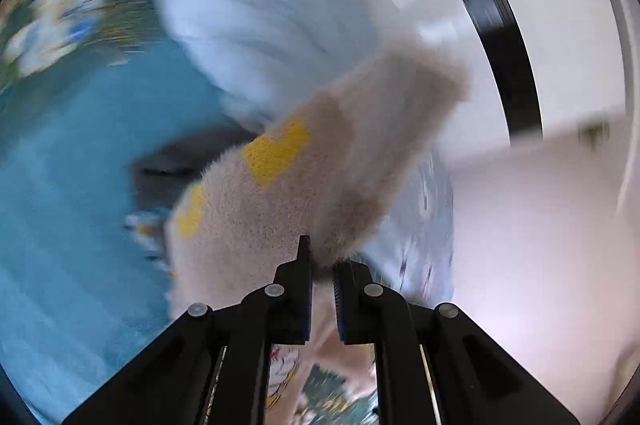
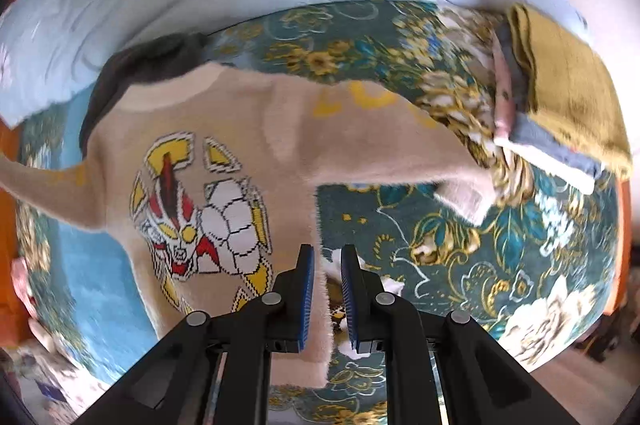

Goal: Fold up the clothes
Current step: 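Lower the sweater flat onto the bed with both grippers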

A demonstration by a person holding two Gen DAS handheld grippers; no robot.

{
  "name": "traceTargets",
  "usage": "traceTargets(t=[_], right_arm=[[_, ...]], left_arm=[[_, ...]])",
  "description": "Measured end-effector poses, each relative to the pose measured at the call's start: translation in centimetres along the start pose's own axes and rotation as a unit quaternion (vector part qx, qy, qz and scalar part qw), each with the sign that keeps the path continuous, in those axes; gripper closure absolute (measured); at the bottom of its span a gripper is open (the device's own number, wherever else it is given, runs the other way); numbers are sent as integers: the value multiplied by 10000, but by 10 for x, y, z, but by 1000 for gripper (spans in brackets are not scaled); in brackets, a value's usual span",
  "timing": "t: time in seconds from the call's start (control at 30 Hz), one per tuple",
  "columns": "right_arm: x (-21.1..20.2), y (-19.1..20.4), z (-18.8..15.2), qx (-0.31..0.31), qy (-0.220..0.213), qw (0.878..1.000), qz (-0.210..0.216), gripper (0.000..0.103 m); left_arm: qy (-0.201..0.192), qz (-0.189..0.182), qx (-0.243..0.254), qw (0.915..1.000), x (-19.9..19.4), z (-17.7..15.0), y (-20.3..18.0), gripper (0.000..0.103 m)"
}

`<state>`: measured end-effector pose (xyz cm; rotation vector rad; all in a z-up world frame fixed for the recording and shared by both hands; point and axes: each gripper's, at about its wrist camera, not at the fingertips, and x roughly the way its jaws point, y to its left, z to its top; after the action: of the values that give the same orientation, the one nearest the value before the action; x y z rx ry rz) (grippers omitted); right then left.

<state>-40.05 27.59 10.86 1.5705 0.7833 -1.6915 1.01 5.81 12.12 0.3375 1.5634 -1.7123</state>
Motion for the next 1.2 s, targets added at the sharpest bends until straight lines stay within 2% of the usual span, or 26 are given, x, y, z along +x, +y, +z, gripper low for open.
traceTargets(t=[0.07,0.13,0.23,0.3,0.33,0.4,0.43,0.5,0.53,0.6,0.7,0.87,0.93,1.03,1.07,1.13,1.2], right_arm=[[7,-14,-2,264,51,9996,47,87],[17,-36,-4,640,131,9977,175,87],[32,-69,-8,1255,222,9909,423,87],[41,-88,-12,1640,249,9845,573,81],[47,-104,-13,1968,266,9775,713,78],[55,-126,-15,2483,260,9632,997,63],[60,-137,-16,2736,256,9547,1138,60],[68,-151,-16,3098,238,9397,1428,55],[76,-161,-15,3362,229,9271,1642,54],[88,-174,-14,3754,222,9062,1933,48],[116,-196,-13,4645,154,8515,2427,44],[149,-221,-10,5809,-39,7586,2949,44],[158,-229,-6,6132,-99,7304,3006,44],[166,-237,2,6373,-66,7098,3000,45],[167,-238,4,6419,-26,7058,2996,49],[168,-240,9,6477,75,6989,3032,61],[165,-242,13,6463,-18,6980,3085,80]], left_arm=[[471,159,422,9979,40,-16,-31,94],[940,318,842,9915,81,-32,-62,94],[1624,760,1290,9753,141,-62,-82,94],[2045,1122,1505,9607,178,-83,-88,93],[2219,1345,1590,9526,194,-92,-89,93],[2571,1794,1700,9343,226,-108,-87,92],[2701,1918,1674,9286,234,-113,-85,86],[2895,1992,1578,9228,241,-120,-76,75],[2980,1926,1499,9228,240,-122,-72,69],[3021,1831,1415,9248,236,-124,-76,66],[2889,1876,1260,9303,218,-115,-74,63],[2358,2100,511,9475,171,-81,-39,62],[2182,2189,235,9507,156,-75,-25,62],[2025,2295,-66,9520,130,-70,-8,62],[1982,2324,-151,9521,123,-69,-3,62],[1925,2344,-270,9525,114,-71,2,62],[1888,2323,-369,9534,109,-74,4,62]])
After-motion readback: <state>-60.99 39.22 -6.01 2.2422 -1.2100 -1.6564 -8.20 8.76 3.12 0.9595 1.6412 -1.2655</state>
